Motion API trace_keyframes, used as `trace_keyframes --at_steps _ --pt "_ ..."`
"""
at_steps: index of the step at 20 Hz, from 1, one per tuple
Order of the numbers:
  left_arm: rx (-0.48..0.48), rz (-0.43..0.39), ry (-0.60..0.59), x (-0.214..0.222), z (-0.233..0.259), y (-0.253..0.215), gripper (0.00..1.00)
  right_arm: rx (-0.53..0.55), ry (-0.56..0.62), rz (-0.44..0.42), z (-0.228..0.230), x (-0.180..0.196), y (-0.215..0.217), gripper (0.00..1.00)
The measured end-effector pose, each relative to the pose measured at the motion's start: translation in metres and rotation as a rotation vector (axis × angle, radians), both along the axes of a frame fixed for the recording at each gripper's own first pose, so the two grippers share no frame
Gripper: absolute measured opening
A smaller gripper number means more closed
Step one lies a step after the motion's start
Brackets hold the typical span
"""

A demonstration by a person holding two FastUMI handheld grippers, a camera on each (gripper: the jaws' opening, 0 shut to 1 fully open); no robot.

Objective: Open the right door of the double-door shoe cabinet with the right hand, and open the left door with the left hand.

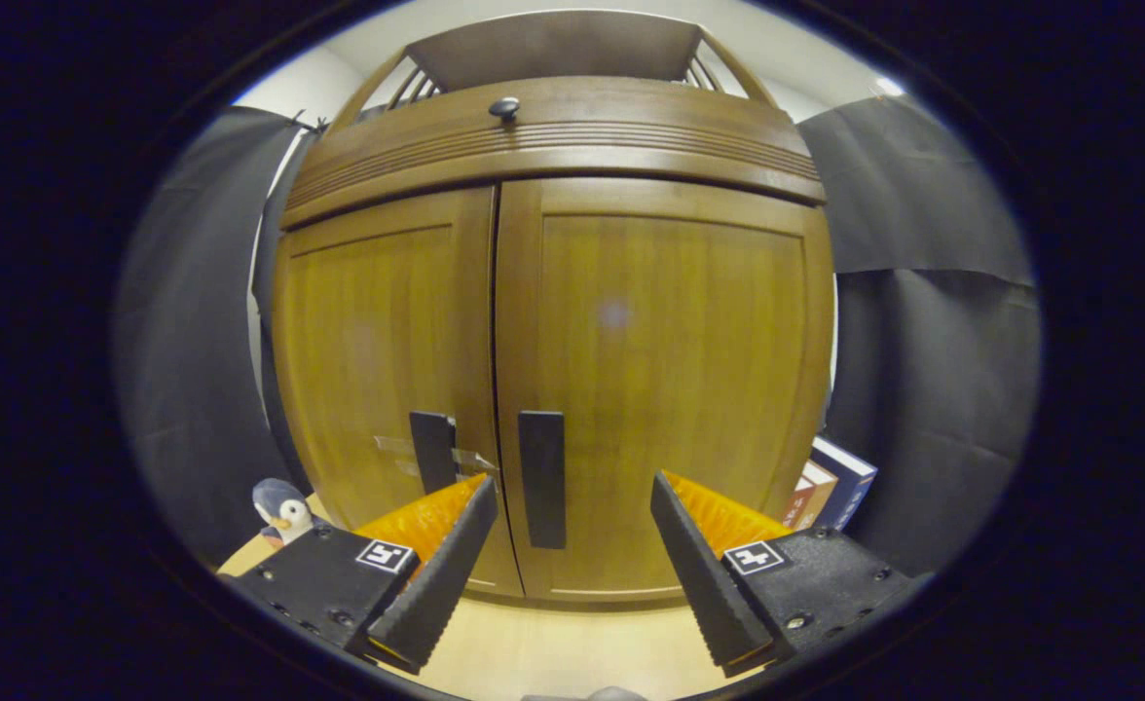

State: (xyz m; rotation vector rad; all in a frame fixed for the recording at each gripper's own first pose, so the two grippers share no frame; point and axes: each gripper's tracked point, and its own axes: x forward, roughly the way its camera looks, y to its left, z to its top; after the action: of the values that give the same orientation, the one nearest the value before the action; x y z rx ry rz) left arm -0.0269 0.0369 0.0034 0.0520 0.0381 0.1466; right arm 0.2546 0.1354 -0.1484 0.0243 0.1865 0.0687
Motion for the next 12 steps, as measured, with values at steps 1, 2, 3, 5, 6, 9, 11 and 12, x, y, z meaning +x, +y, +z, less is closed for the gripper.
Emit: trace_keyframes --at_steps 1,2,3,5,6,9,11,12 --pt "-0.005 0.008 0.004 0.001 -0.002 0.002 0.96 -0.004 0.000 -0.001 -0.003 0.009 0.002 1.00" --pt "-0.010 0.015 0.009 0.002 -0.003 0.003 0.96 -0.011 0.005 -0.005 -0.008 0.017 0.002 1.00" --pt "-0.014 0.021 0.014 0.004 -0.005 0.004 0.96 -0.012 0.012 -0.004 -0.012 0.025 0.004 1.00" --pt "-0.015 0.038 0.025 0.004 -0.010 0.007 0.96 -0.007 0.040 0.002 -0.022 0.037 0.009 0.99" --pt "-0.014 0.050 0.028 0.004 -0.012 0.009 0.96 -0.001 0.042 0.007 -0.024 0.042 0.011 0.96" --pt "-0.016 0.079 0.039 0.004 -0.016 0.012 0.96 0.002 0.039 0.010 -0.024 0.055 0.013 0.79" --pt "-0.021 0.089 0.050 0.005 -0.019 0.014 0.96 0.001 0.040 0.013 -0.025 0.056 0.014 0.67" --pt "-0.027 0.092 0.054 0.005 -0.022 0.015 0.96 0.008 0.048 0.024 -0.026 0.060 0.019 0.62"
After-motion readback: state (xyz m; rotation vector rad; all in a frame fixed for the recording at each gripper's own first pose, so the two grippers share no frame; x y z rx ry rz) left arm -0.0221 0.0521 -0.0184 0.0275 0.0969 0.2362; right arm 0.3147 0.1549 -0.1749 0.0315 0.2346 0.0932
